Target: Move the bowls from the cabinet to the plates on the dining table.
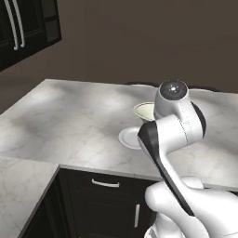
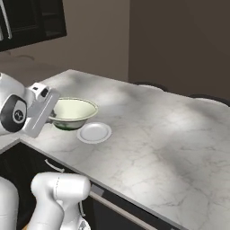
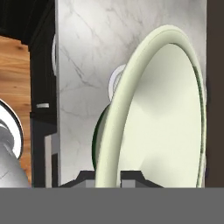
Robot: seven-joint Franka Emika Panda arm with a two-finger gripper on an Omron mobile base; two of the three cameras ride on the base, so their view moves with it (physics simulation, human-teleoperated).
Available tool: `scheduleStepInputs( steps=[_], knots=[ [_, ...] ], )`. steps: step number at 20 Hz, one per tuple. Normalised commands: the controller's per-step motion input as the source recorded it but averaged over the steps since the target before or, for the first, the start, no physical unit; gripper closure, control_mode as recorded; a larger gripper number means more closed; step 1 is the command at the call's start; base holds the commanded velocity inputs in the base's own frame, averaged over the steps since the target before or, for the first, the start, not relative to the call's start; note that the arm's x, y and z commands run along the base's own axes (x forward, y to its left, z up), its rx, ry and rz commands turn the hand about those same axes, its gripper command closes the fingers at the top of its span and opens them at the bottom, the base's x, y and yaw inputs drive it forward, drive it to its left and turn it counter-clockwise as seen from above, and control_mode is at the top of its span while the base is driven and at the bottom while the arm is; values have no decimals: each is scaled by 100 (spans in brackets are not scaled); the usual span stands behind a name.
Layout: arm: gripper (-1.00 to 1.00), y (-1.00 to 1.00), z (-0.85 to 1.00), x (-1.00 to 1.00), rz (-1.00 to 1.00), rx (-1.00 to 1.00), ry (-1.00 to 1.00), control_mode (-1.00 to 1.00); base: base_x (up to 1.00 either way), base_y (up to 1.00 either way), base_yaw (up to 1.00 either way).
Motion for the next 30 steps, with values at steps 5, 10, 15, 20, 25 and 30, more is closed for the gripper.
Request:
scheduleStepInputs(
  steps=[5, 10, 15, 20, 25, 30],
  knots=[
    [100, 12, -24, 39, -2, 0, 8, -100, 0, 0, 0],
    [100, 5, -26, 41, -2, 0, 6, -100, 0, 0, 0],
    [100, 3, -32, 40, -3, 0, 2, -100, 0, 0, 0],
    [100, 2, -31, 37, -3, 0, 1, -100, 0, 0, 0],
    [100, 0, -29, 33, -3, 0, 1, -100, 0, 0, 0],
    [100, 0, -25, 29, -3, 0, 0, -100, 0, 0, 0]
  ],
)
